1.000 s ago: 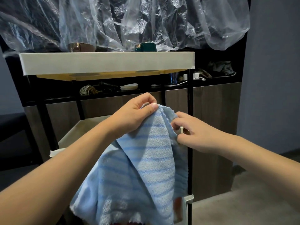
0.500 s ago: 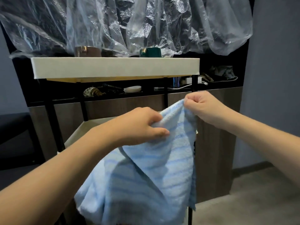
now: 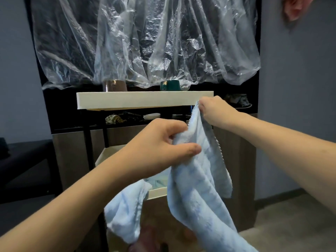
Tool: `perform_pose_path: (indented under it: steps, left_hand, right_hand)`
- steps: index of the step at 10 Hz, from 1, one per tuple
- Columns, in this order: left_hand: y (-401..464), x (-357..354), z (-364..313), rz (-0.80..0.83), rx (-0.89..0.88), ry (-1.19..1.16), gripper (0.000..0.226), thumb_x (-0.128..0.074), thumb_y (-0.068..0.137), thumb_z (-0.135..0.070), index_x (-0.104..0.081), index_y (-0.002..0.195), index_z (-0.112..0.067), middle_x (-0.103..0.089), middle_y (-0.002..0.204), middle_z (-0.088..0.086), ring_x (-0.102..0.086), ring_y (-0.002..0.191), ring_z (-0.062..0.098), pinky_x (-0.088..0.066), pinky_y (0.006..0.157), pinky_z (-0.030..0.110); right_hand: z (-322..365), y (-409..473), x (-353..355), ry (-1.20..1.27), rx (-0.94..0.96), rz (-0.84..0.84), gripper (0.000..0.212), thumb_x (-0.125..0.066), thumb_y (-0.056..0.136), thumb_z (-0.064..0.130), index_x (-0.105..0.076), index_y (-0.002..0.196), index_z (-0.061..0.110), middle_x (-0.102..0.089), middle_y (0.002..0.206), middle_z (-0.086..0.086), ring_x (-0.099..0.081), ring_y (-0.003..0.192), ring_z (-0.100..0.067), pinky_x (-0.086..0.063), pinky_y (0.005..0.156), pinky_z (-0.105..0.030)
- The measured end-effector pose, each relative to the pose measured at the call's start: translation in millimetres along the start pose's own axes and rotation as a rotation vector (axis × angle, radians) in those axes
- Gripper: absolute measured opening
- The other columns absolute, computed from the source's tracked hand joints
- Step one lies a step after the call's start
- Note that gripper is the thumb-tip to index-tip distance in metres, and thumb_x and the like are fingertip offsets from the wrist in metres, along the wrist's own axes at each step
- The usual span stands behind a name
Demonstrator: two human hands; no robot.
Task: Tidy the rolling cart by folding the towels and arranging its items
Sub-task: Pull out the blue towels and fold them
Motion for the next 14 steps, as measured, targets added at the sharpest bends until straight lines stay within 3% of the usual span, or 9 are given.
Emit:
perform_pose_path:
  steps: [1, 2, 3, 6, 8, 10, 11, 13, 14]
  left_hand:
    - [-18, 0, 10, 0.054, 0.125, -0.205, 0.023, -0.071, 0.087, -0.025, -0.060, 0.082, -0.005, -0.060, 0.071, 0.005, -0.057, 0.067, 0.011, -0.048, 0.061, 0.026]
    - [-35, 5, 18, 0.080, 0.204, 0.265, 0.030, -0.055, 0.093, -0.043, -0.053, 0.076, -0.018, -0.054, 0.068, -0.010, -0.050, 0.062, 0.008, -0.042, 0.057, 0.028]
    - [-49, 26, 40, 0.125, 0.403, 0.927, 0.033, -0.037, 0.098, -0.043, -0.050, 0.081, -0.019, -0.061, 0.084, 0.000, -0.053, 0.076, 0.021, -0.041, 0.066, 0.032]
    - [-59, 32, 49, 0.347, 0.612, 1.650, 0.011, -0.042, 0.089, -0.024, -0.053, 0.090, -0.024, -0.067, 0.104, -0.004, -0.050, 0.103, 0.024, -0.026, 0.092, 0.040]
    - [-51, -25, -13, 0.246, 0.197, 1.580, 0.018, -0.047, 0.085, -0.019, -0.039, 0.070, -0.020, -0.045, 0.070, -0.001, -0.022, 0.089, 0.024, -0.014, 0.083, 0.046]
    - [-35, 19, -10, 0.074, 0.381, 1.654, 0.009, -0.044, 0.083, -0.013, -0.043, 0.088, -0.020, -0.034, 0.065, 0.001, -0.040, 0.078, 0.025, -0.023, 0.082, 0.037]
    - [-35, 40, 3, 0.038, 0.438, 1.584, 0.019, -0.048, 0.085, -0.022, -0.042, 0.067, -0.019, -0.044, 0.063, -0.001, -0.042, 0.071, 0.021, -0.023, 0.083, 0.039]
    - [-26, 48, -13, 0.031, 0.232, 0.280, 0.028, -0.073, 0.083, -0.033, -0.060, 0.067, -0.014, -0.054, 0.083, -0.003, -0.050, 0.070, 0.005, -0.038, 0.066, 0.026]
    - [-14, 33, -18, 0.015, 0.054, -0.254, 0.027, -0.069, 0.075, -0.015, -0.055, 0.053, -0.020, -0.062, 0.116, 0.003, -0.059, 0.105, 0.005, -0.044, 0.083, 0.019]
  right_hand:
    - [7, -5, -7, 0.043, -0.003, 0.034, 0.015, -0.042, 0.088, 0.005, -0.035, 0.099, 0.013, -0.057, 0.085, -0.018, -0.052, 0.068, -0.034, -0.046, 0.063, -0.045]
    - [4, -8, -9, 0.068, -0.009, 0.052, 0.025, -0.040, 0.093, 0.009, -0.031, 0.116, 0.015, -0.056, 0.082, -0.012, -0.053, 0.067, -0.032, -0.048, 0.066, -0.045]
    - [-9, -13, -10, 0.032, 0.034, 0.094, 0.006, -0.041, 0.097, 0.011, -0.037, 0.092, 0.009, -0.053, 0.077, -0.018, -0.054, 0.069, -0.035, -0.045, 0.064, -0.044]
    - [-52, -31, -18, 0.075, -0.189, 0.142, 0.015, -0.044, 0.091, 0.000, -0.057, 0.087, -0.007, -0.063, 0.091, -0.023, -0.057, 0.085, -0.035, -0.043, 0.073, -0.039]
    - [-87, -39, -38, 0.309, -0.571, 0.074, 0.028, -0.043, 0.094, 0.004, -0.060, 0.113, -0.004, -0.059, 0.121, -0.027, -0.057, 0.113, -0.038, -0.039, 0.076, -0.029]
    - [-82, -45, -30, 0.374, -0.524, -0.055, 0.027, -0.041, 0.098, 0.016, -0.048, 0.073, 0.014, -0.062, 0.110, -0.026, -0.058, 0.104, -0.039, -0.035, 0.075, -0.029]
    - [-74, -45, -26, 0.215, -0.389, -0.043, 0.030, -0.040, 0.098, 0.022, -0.048, 0.073, 0.007, -0.059, 0.086, -0.021, -0.054, 0.083, -0.035, -0.034, 0.068, -0.035]
    - [-58, -44, -36, 0.122, -0.286, 0.004, 0.039, -0.037, 0.101, 0.031, -0.047, 0.070, 0.008, -0.054, 0.081, -0.014, -0.049, 0.078, -0.033, -0.032, 0.066, -0.036]
    - [-57, -42, -42, 0.179, -0.322, 0.027, 0.040, -0.043, 0.099, 0.030, -0.054, 0.073, 0.002, -0.060, 0.083, -0.018, -0.057, 0.085, -0.038, -0.033, 0.065, -0.035]
Point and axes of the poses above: each hand's wrist, its own y-axis towards the middle knuckle, its own x-axis out of the back of the hand, z = x × y, the point moved 10 cm from there along y, towards the middle knuckle
